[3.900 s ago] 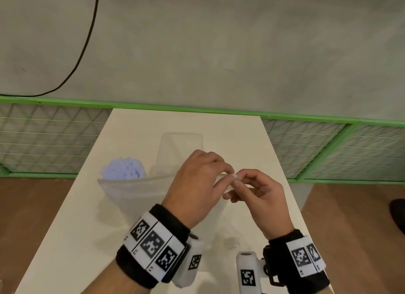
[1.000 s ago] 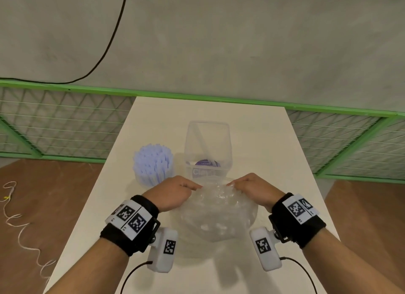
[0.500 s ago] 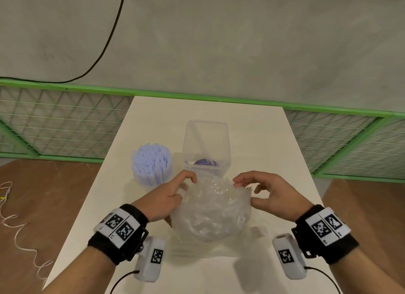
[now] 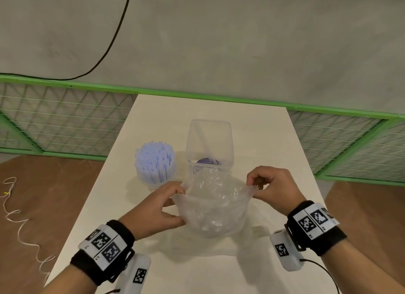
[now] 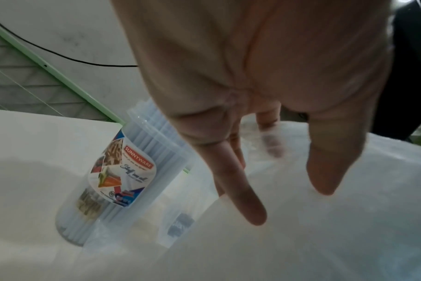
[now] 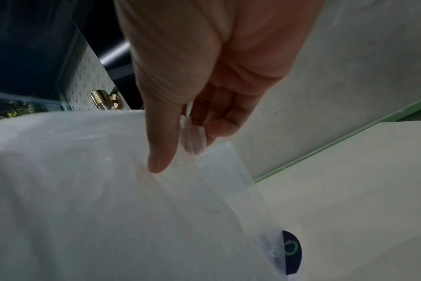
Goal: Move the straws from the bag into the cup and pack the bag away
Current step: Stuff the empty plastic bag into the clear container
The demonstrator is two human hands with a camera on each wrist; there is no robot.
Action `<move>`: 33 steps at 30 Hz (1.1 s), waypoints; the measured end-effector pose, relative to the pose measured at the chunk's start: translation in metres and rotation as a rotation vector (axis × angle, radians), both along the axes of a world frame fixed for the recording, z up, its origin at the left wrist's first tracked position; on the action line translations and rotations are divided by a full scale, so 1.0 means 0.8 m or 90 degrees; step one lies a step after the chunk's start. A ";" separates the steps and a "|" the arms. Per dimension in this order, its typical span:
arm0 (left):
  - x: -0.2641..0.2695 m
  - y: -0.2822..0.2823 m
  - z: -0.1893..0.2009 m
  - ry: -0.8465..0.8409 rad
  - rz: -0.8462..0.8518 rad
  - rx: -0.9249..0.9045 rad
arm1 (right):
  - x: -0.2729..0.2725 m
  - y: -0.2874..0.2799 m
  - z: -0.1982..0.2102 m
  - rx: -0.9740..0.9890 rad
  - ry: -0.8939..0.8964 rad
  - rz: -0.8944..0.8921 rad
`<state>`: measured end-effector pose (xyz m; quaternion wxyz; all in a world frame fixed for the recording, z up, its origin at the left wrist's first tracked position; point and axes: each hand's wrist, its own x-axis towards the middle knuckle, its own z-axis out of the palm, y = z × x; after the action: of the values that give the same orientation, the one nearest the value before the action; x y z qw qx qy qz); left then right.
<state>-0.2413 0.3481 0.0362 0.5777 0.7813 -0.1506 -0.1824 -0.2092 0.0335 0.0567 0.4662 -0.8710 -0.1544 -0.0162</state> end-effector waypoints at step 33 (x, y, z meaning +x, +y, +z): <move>-0.021 -0.017 0.005 -0.132 0.031 0.026 | -0.053 0.003 -0.021 -0.006 -0.079 0.052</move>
<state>-0.2579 0.3348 0.0405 0.5475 0.8107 -0.1869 -0.0898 -0.2514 0.0361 0.0401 0.4522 -0.8633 -0.2184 -0.0503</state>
